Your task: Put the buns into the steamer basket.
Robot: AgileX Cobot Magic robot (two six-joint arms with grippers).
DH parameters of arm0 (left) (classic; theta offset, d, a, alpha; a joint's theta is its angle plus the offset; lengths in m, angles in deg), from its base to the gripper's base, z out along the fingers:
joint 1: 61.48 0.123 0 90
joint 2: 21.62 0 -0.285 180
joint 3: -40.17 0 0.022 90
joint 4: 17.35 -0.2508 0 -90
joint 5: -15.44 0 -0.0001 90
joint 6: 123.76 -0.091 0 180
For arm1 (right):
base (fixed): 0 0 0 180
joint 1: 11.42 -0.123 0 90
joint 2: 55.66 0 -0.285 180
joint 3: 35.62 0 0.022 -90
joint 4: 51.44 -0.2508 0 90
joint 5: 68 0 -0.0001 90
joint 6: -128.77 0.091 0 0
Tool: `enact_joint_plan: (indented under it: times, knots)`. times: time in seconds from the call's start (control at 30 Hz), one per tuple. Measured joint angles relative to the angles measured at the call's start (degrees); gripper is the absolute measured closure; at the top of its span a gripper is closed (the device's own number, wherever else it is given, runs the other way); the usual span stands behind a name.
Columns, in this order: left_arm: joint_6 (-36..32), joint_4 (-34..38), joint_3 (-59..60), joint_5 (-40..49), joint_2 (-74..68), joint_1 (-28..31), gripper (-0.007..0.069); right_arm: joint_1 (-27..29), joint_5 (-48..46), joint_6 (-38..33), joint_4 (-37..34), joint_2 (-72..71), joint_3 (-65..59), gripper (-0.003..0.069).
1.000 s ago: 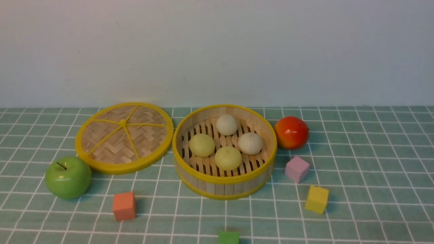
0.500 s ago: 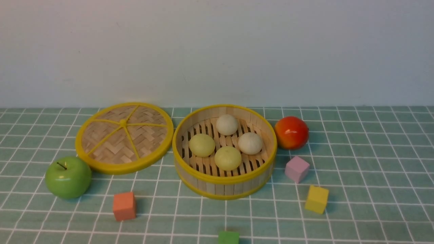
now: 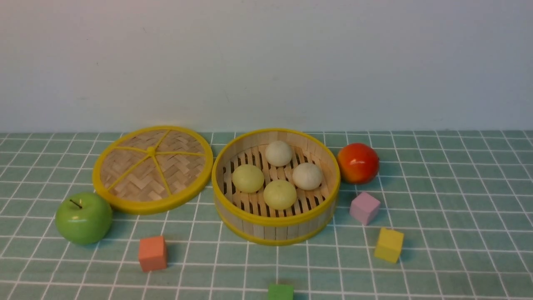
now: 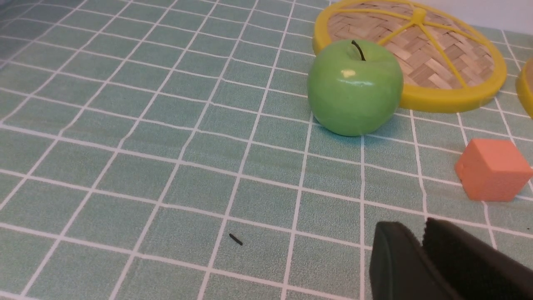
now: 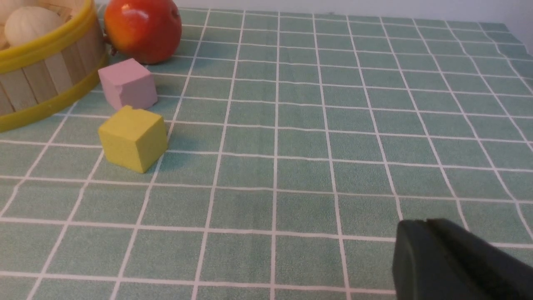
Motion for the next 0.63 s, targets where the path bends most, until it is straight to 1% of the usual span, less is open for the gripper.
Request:
enact_joint_plan:
  times: [0.63]
  knots:
    - [0.0, 0.0, 0.0, 0.0, 0.0, 0.0, 0.0494, 0.0, 0.0, 0.0, 0.0, 0.0, 0.0, 0.058]
